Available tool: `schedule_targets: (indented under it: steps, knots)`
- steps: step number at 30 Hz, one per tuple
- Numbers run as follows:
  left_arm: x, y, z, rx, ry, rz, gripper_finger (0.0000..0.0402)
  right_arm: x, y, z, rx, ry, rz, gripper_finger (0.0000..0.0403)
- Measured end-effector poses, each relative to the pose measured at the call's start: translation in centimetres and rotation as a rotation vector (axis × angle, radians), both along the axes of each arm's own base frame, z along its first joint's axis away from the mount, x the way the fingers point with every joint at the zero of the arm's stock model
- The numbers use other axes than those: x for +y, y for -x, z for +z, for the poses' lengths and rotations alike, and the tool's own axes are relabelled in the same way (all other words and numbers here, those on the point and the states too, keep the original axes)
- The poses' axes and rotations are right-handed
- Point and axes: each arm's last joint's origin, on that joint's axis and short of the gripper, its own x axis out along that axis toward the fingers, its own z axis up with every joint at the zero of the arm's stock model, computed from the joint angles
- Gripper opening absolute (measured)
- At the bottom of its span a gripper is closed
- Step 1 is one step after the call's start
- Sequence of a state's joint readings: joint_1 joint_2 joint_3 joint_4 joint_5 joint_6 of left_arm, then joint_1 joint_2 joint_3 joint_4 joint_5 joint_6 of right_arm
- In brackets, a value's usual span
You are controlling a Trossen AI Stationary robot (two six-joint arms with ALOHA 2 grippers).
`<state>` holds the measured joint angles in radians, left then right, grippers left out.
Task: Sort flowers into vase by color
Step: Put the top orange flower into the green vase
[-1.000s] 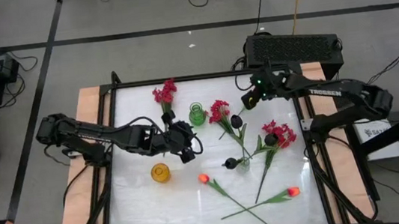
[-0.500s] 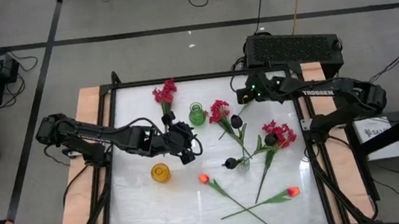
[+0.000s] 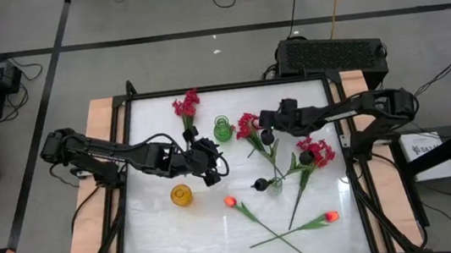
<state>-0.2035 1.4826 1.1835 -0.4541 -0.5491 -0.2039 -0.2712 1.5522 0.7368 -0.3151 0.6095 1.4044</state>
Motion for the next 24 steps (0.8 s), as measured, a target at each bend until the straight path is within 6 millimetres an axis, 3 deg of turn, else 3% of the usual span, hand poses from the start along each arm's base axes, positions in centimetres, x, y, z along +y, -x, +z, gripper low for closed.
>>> schedule_targets:
  steps: [15, 24]
  knots:
    - [0.0, 0.0, 0.0, 0.000, 0.000, 0.000, 0.0120, -0.3, -1.0, -3.7, -0.058, 0.010, -0.193, 0.0208]
    - [0.0, 0.0, 0.0, 0.003, -0.001, -0.001, 0.0120, -0.4, -1.2, -4.3, -0.017, 0.038, -0.182, 0.0193]
